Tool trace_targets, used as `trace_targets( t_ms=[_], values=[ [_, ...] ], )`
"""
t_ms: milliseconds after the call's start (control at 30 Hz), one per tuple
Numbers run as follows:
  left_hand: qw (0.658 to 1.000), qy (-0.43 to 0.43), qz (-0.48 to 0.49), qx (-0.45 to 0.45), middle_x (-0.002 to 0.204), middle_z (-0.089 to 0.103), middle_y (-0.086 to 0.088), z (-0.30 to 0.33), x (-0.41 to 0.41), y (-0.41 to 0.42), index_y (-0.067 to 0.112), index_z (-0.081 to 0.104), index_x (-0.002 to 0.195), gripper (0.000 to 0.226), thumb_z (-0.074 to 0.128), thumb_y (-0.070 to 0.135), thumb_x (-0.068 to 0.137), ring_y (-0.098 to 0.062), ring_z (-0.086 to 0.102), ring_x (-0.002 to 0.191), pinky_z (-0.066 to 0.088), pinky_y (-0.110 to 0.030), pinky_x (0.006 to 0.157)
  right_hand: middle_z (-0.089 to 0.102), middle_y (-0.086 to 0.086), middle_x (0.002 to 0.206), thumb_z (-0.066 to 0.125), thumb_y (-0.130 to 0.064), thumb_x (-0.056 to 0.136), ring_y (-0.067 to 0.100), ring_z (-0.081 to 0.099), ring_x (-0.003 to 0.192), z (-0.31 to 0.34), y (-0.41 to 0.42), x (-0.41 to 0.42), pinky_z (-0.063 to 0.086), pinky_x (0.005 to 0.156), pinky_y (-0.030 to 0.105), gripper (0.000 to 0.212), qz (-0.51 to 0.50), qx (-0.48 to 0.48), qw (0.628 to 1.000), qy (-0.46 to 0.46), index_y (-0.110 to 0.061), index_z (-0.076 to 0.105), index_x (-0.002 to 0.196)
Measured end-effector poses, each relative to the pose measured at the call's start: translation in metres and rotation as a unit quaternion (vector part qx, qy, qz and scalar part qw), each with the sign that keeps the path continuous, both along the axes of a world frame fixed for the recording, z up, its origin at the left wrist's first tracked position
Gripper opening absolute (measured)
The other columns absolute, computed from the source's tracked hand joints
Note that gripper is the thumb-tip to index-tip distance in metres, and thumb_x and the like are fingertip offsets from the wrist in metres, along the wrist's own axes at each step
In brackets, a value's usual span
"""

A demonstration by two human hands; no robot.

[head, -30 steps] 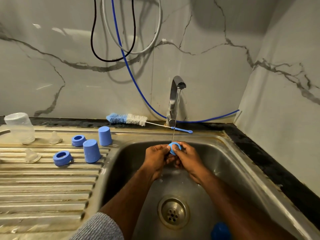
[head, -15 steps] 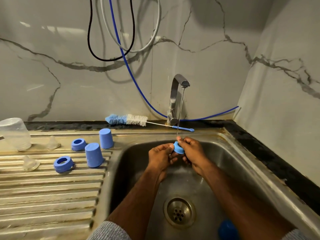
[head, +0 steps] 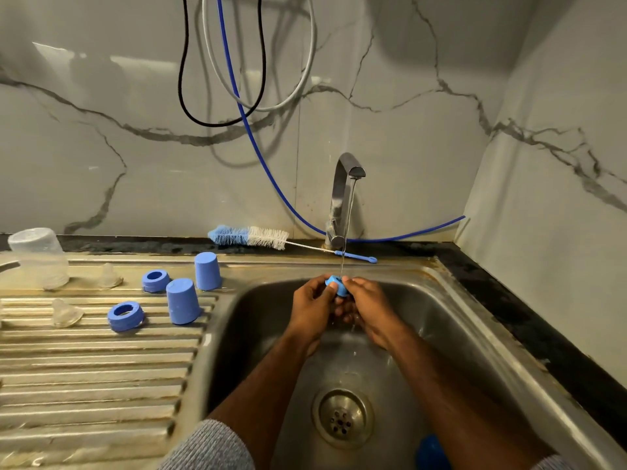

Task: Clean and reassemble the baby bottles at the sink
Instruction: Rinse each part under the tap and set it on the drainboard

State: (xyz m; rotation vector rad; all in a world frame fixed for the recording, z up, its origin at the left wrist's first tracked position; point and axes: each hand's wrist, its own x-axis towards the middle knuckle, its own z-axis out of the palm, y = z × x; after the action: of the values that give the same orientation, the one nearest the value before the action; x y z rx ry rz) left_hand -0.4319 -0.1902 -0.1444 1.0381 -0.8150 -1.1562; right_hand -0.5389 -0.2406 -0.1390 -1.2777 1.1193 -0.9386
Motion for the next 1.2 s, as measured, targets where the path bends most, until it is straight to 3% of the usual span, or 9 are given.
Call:
trace_targets(
  t_ms=[200,333,400,467,567,800,900,1033,1200],
  values=[
    [0.999,0.014,0.031,0.02,0.081,0.06,-0.02,0.003,-0.004,-0.005,-0.007,0.065,0.115,0.027,0.055,0.015,0.103,-0.016,0.053,0.056,0.051,-0.033,0.058,0.071,0.007,0.084,0.062,-0.033,0.098,0.016,0.066,0.063,-0.003,-0.003,0.001,0.052,0.052,0.028,0.021,0.032,-0.031,0.999,-0.021,-0.021,0.058,0.115],
    [0.999,0.043,0.007,0.01,0.098,0.073,-0.017,0.001,-0.004,-0.005,0.005,0.069,0.117,0.024,0.055,0.018,0.102,-0.024,0.072,0.077,0.06,-0.041,0.073,0.075,0.002,0.089,0.068,-0.046,0.092,0.019,0.071,0.069,-0.007,-0.002,0.003,0.062,0.06,0.036,0.025,-0.012,-0.047,0.999,0.003,-0.026,0.061,0.106],
    [0.996,0.082,-0.002,0.02,0.096,0.073,-0.016,0.003,-0.002,-0.004,0.005,0.068,0.118,0.027,0.051,0.02,0.105,-0.022,0.073,0.078,0.06,-0.037,0.066,0.075,0.004,0.088,0.065,-0.039,0.095,0.02,0.07,0.068,-0.006,-0.003,0.0,0.061,0.066,0.041,0.02,0.011,-0.042,0.999,-0.031,-0.024,0.063,0.107],
    [0.993,0.108,-0.01,0.035,0.089,0.071,-0.013,0.006,0.0,-0.002,0.003,0.065,0.122,0.031,0.045,0.021,0.107,-0.017,0.07,0.069,0.056,-0.03,0.058,0.07,0.01,0.083,0.059,-0.029,0.1,0.02,0.065,0.062,-0.005,-0.003,-0.004,0.057,0.058,0.035,0.015,0.037,-0.041,0.997,-0.053,-0.018,0.062,0.109],
    [0.991,0.12,-0.022,0.046,0.086,0.069,-0.014,0.007,0.0,-0.001,0.0,0.061,0.127,0.036,0.038,0.021,0.109,-0.017,0.067,0.067,0.054,-0.031,0.06,0.064,0.005,0.071,0.052,-0.019,0.103,0.016,0.062,0.054,-0.004,-0.003,-0.01,0.051,0.049,0.027,0.013,0.039,-0.025,0.995,-0.084,-0.014,0.062,0.11],
    [0.987,0.151,-0.056,0.011,0.121,0.069,-0.019,0.006,-0.003,-0.002,0.01,0.06,0.134,0.034,0.04,0.011,0.107,-0.019,0.072,0.083,0.058,-0.033,0.068,0.073,0.009,0.079,0.045,-0.023,0.104,0.015,0.062,0.05,-0.001,-0.007,-0.003,0.051,0.047,0.028,0.017,-0.035,0.007,0.996,-0.078,-0.014,0.06,0.106],
    [0.994,0.099,-0.04,-0.009,0.122,0.067,-0.02,0.002,-0.005,-0.005,0.016,0.059,0.136,0.033,0.049,0.012,0.104,-0.016,0.069,0.073,0.057,-0.036,0.064,0.07,0.014,0.083,0.038,-0.028,0.107,0.017,0.061,0.052,-0.004,-0.006,0.004,0.052,0.049,0.03,0.023,-0.04,0.016,0.999,-0.001,-0.014,0.055,0.112],
    [0.997,-0.063,0.025,-0.039,0.119,0.071,-0.009,-0.004,-0.003,-0.005,0.011,0.062,0.132,0.039,0.066,0.004,0.094,-0.021,0.072,0.105,0.059,-0.048,0.093,0.071,0.014,0.094,0.033,-0.051,0.106,0.022,0.067,0.069,-0.001,0.0,0.009,0.054,0.053,0.03,0.039,-0.012,0.061,0.998,0.013,-0.022,0.058,0.116],
    [0.971,-0.224,0.043,-0.071,0.118,0.072,-0.002,-0.011,0.001,-0.004,0.012,0.065,0.129,0.042,0.071,0.003,0.089,-0.015,0.07,0.108,0.06,-0.039,0.093,0.069,0.009,0.101,0.037,-0.054,0.104,0.022,0.069,0.081,-0.003,0.001,0.008,0.053,0.053,0.028,0.043,-0.006,0.049,0.998,0.049,-0.021,0.058,0.121]
  ],
)
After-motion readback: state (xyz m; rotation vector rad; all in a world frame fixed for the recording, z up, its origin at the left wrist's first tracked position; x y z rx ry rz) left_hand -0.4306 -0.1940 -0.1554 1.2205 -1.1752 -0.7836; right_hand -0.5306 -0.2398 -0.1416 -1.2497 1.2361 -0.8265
